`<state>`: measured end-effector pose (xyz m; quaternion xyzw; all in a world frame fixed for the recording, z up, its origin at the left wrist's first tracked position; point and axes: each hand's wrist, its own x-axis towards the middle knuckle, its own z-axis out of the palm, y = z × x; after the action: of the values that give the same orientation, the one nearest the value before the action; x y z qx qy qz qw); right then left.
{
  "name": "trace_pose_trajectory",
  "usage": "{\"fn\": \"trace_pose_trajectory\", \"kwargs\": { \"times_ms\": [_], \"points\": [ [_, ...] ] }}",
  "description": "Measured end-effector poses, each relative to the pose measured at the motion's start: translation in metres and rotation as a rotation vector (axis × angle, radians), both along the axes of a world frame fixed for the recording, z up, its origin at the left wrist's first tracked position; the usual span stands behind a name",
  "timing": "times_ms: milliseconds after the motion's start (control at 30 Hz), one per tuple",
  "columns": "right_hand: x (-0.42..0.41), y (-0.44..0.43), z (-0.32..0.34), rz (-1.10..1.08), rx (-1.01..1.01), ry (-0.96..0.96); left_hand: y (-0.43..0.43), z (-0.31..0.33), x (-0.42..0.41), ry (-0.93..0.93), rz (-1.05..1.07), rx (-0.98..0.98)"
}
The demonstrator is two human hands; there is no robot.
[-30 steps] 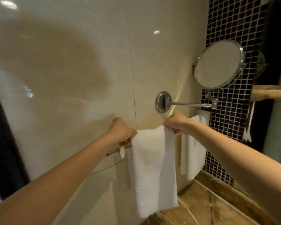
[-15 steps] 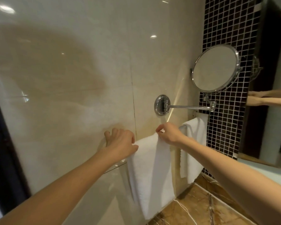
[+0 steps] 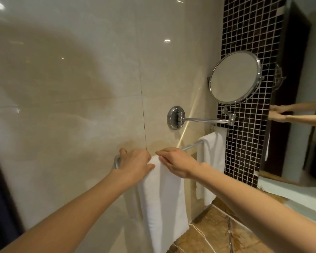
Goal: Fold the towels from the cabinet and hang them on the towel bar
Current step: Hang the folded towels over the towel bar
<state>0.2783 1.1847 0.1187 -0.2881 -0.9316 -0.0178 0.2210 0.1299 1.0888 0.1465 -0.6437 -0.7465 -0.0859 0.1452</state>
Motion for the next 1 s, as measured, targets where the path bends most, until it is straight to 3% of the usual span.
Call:
{"fn": "trace_pose_trajectory", "kwargs": {
  "times_ms": [200,367,500,867,1000],
  "points": [
    [-0.001,-0.003,0.001,-0.031,-0.026,-0.019,-0.005,0.001,0.006,-0.032,-0.013,0.038],
    [0.001,-0.001,0.006,-0.029,-0.073,0.014,-0.029,-0.010,0.026,-0.138,-0.265,0.485],
    [0.003,-0.003,0.008,-0.026,-0.064,0.017,-0.047,-0.044,0.032,-0.325,-0.433,0.559],
    [-0.013,-0.024,0.005,0.027,-0.009,0.033,-0.052,-0.141,0.022,-0.632,-0.290,0.492],
    [-0.021,-0.025,-0.001,0.033,-0.011,0.058,-0.046,-0.187,0.013,-0.820,-0.089,0.516]
  ]
}}
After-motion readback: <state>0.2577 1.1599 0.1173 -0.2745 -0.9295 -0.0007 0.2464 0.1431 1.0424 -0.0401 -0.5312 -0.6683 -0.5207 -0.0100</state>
